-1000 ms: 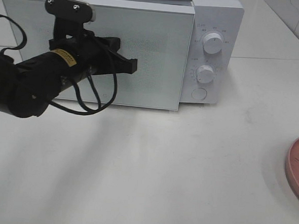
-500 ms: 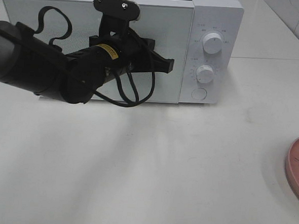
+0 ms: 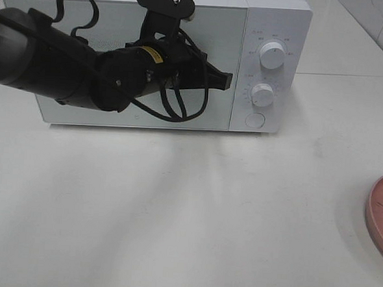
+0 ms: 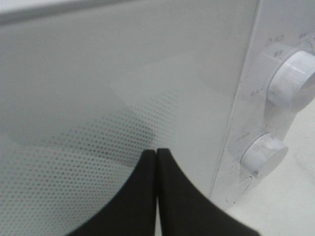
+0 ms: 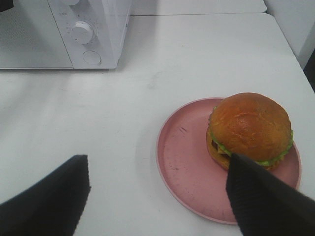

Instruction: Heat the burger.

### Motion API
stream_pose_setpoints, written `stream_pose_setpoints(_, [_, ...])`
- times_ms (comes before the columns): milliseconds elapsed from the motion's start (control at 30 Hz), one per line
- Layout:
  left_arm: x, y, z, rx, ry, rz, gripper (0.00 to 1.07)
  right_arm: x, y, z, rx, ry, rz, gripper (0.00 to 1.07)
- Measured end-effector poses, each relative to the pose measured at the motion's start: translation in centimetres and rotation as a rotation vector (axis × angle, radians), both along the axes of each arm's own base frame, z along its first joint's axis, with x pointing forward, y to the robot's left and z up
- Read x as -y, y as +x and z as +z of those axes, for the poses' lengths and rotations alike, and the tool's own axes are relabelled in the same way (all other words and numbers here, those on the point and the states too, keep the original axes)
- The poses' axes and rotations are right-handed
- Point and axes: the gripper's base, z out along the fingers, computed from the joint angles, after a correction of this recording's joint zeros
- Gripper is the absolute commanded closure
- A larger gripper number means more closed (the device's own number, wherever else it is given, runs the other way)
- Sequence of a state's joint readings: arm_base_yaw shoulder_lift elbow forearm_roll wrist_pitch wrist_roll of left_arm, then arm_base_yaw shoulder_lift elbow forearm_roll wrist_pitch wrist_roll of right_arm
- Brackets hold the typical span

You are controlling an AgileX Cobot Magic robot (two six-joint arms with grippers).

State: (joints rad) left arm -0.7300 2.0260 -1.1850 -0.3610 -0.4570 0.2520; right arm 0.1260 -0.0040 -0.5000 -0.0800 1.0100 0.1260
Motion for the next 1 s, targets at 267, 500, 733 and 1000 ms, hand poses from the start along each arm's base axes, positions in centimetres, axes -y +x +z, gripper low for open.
stream_pose_setpoints(267, [-0.7, -0.8, 1.3, -0.134, 0.022, -0.020, 1.03, 0.0, 0.0, 0.0, 0.000, 0.000, 0.000, 0.31])
stream_pose_setpoints(500, [-2.8, -3.8, 1.3, -0.250, 0.086, -0.052, 0.45, 0.0, 0.0, 0.0, 0.000, 0.000, 0.000, 0.31])
stream_pose_setpoints(733, [-3.9, -6.2, 1.2, -0.418, 0.180, -0.124, 0.08, 0.0, 0.0, 0.0, 0.000, 0.000, 0.000, 0.31])
stream_pose_setpoints(1000, [-5.9, -9.7, 2.9, -0.630, 0.418, -0.276, 0.08, 0.0, 0.0, 0.0, 0.000, 0.000, 0.000, 0.31])
